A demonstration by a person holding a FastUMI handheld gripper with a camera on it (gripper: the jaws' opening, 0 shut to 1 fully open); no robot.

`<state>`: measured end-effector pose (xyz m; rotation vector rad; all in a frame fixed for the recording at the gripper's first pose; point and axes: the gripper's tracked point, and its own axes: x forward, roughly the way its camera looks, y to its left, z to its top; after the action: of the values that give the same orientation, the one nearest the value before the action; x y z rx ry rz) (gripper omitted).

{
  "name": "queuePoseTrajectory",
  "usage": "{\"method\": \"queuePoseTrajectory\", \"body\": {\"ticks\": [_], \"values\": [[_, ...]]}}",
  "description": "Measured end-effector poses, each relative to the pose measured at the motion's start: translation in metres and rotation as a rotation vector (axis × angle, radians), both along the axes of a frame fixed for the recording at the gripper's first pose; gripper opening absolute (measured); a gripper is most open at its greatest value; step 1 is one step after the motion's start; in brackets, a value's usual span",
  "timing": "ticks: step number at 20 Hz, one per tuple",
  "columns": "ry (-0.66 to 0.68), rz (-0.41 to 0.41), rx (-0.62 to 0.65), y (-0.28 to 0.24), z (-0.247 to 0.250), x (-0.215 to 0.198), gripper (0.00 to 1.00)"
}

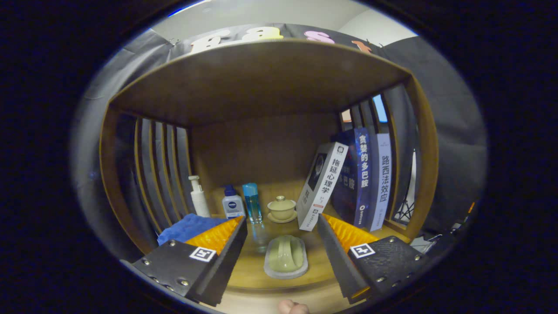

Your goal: Pull open the drawer, take out the items inside it, and place them on the countertop above the cabinet.

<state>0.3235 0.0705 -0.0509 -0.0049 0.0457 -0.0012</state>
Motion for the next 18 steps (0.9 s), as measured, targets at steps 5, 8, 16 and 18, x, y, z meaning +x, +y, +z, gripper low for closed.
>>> {"method": "queuePoseTrajectory", "body": {"ticks": [5,8,16,18], "values": [[-0.009,0.013,0.006,0.009,0.022,-0.065,0.96],[-0.01,0.043,-0.005,0.014,0.026,-0.11,0.98],[-0.028,0.109,0.01,0.013,0.004,-0.219,0.98],[-0.026,0.123,0.018,0.01,-0.01,-0.24,0.98]]}}
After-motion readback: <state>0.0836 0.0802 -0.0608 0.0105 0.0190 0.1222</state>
